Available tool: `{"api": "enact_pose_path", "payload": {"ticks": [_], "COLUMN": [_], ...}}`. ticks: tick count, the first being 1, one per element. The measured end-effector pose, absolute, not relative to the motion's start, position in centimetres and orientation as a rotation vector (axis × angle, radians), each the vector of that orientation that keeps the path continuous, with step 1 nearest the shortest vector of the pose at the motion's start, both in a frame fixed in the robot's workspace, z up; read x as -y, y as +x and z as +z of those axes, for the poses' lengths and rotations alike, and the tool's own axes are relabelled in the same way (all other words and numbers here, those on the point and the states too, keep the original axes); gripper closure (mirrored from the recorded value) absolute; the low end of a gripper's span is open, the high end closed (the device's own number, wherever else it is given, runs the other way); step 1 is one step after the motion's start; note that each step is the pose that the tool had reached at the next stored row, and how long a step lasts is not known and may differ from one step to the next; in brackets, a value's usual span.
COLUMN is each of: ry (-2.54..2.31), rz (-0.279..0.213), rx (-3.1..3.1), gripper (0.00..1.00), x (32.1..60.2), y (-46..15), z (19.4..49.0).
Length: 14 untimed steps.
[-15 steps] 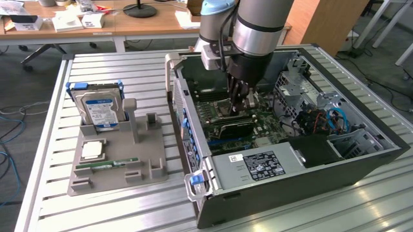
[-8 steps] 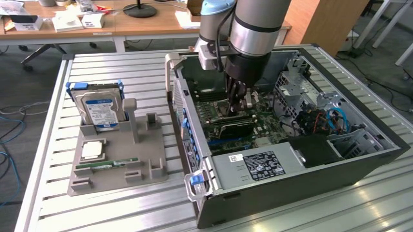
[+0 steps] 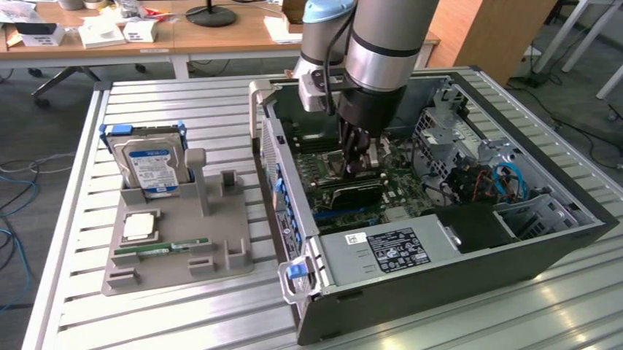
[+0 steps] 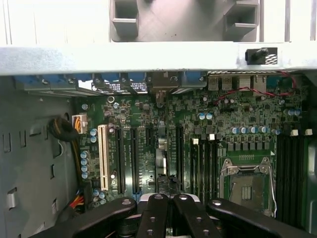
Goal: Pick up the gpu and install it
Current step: 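Press down on the gpu until it lock into place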
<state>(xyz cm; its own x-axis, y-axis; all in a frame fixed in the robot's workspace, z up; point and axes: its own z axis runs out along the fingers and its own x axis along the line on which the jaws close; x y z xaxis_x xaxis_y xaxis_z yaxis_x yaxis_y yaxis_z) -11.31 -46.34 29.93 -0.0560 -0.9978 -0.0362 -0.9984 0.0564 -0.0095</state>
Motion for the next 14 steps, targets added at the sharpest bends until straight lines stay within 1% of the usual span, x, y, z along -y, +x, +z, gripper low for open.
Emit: {"api": "enact_pose_path", "payload": {"ticks": [4,14], "ry": [-2.135,-2.135], "rz": [0.028,0.028], "rx": [-2.259,-2.259], "gripper": [0.89,0.89], "x": [46.34,45.92], "y": [-11.31,-11.34], "z": [29.41,29.31]}}
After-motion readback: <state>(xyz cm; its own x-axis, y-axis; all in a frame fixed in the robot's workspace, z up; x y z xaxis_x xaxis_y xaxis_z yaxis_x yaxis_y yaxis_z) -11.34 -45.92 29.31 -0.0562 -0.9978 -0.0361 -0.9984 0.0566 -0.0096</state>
